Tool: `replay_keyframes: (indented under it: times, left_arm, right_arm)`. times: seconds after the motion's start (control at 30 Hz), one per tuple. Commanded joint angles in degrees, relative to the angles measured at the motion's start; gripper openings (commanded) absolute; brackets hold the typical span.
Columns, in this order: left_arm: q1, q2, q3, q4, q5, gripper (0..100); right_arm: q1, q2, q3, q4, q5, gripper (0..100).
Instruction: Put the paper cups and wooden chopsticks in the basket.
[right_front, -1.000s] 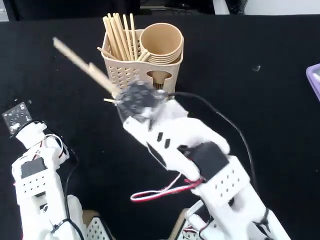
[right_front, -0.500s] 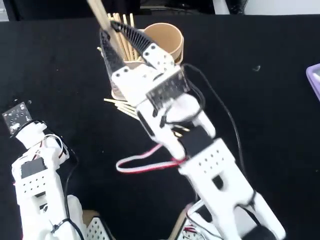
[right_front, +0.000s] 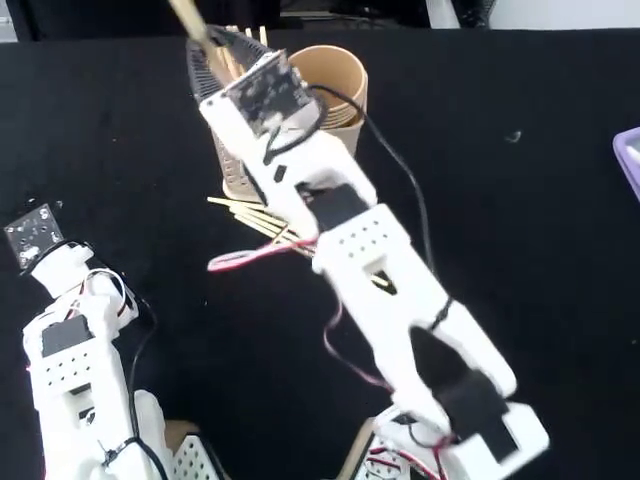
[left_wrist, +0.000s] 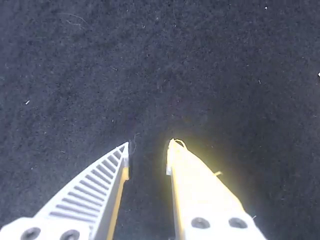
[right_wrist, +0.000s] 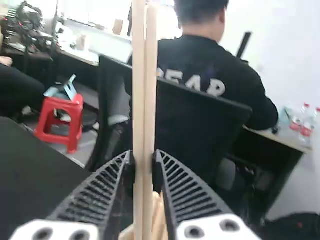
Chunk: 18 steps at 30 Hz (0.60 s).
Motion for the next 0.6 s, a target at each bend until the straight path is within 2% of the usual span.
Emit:
replay_keyframes:
  times: [0.0,0.17,0.3,0.4,0.57]
  left_arm:
    - [-0.04,-1.05,-1.10,-0.88,0.18,13]
    - [-0.04,-1.05,-1.10,-0.88,0.18,13]
    - [-0.04,-1.05,-1.10,-0.88,0.18,13]
    - [-0.04,-1.05,-1.10,-0.88,0.18,13]
    - [-0.04,-1.05,-1.10,-0.88,0.18,13]
  right_arm:
    - [2.02,2.15,-3.03,0.09,-0.53,10.6]
    - [1.67,1.45,-2.51,4.22,-0.53,11.0]
    - [1.67,-6.29,-2.24,9.58,-0.53,11.0]
    - [1.67,-15.16,-2.15,22.33,-0.18,11.0]
    - [1.67,-29.14,-0.92,56.00,-0.09,11.0]
